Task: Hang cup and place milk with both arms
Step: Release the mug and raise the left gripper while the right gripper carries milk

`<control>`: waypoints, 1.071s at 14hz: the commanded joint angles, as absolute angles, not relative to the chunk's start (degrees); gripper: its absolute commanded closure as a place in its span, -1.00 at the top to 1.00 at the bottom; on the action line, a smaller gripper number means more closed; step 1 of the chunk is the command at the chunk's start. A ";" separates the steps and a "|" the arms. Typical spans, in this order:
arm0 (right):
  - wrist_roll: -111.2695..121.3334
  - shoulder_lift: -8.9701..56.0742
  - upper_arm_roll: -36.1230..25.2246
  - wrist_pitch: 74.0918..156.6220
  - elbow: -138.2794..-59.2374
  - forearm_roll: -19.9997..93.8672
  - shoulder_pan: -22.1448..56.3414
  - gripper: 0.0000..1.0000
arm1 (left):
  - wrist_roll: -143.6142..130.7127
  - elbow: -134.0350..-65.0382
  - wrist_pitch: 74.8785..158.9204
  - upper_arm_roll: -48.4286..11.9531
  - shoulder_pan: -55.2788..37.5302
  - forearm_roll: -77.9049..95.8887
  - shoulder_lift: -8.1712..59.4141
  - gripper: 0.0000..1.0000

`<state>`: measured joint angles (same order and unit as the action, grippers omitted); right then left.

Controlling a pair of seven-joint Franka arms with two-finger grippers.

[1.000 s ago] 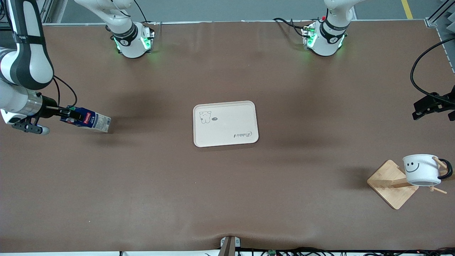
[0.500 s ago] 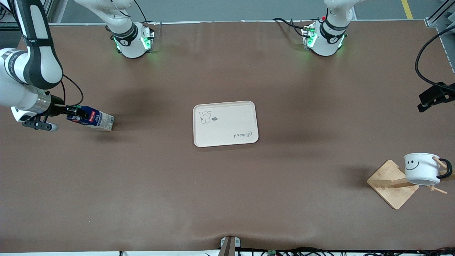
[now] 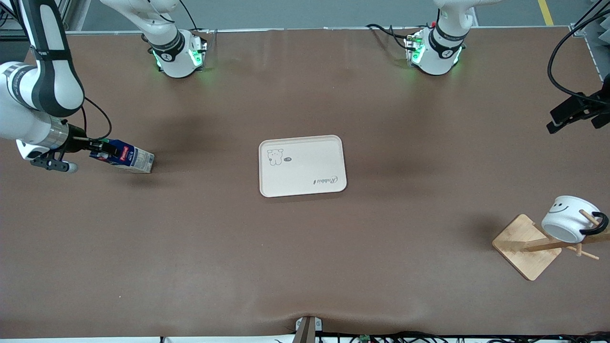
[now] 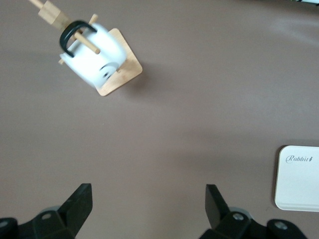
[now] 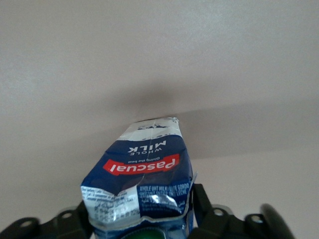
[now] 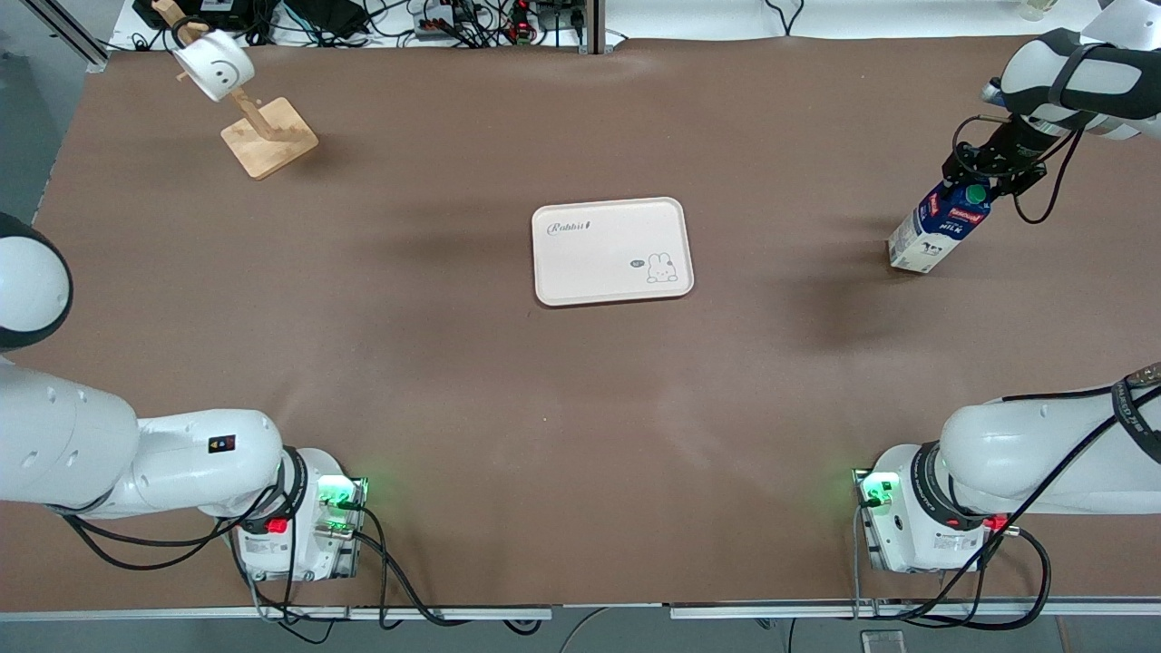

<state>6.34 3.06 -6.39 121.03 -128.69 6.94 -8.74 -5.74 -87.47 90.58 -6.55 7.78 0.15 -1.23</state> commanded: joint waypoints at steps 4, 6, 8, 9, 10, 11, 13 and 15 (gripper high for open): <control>7.12 1.23 -5.19 121.82 -130.17 7.91 -10.37 1.00 | -9.40 -88.42 89.38 0.07 -0.51 0.44 -2.81 1.00; 7.03 1.23 -5.10 121.73 -129.56 8.00 -10.28 1.00 | -9.67 -88.16 89.38 0.26 -0.96 0.53 -2.72 1.00; 7.03 1.41 -5.10 121.20 -127.37 8.00 -10.20 1.00 | -10.02 -88.06 89.82 -0.09 -0.09 0.79 -1.94 1.00; 7.03 1.49 -5.10 119.98 -125.87 8.00 -10.02 1.00 | -10.11 -87.98 89.74 -0.09 -0.09 0.79 -1.85 1.00; 6.77 1.49 -5.01 118.06 -124.12 8.00 -9.85 1.00 | -10.19 -87.98 89.30 -0.09 -0.09 0.79 -1.85 1.00; 7.12 1.84 -5.01 115.34 -121.75 8.00 -9.93 1.00 | -10.11 -88.15 89.21 -0.09 -0.09 0.70 -1.93 1.00; 7.29 2.11 -4.92 112.51 -118.75 8.00 -9.41 1.00 | -10.11 -88.07 88.07 -0.09 0.00 0.35 -1.85 1.00; 7.29 2.29 -4.83 112.06 -115.86 8.00 -9.32 1.00 | -9.93 -87.98 87.80 0.00 0.00 0.26 -1.76 1.00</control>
<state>6.34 2.48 -5.49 113.53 -118.57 7.14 -8.75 -9.29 -87.92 88.65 -0.30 0.09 0.17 -1.44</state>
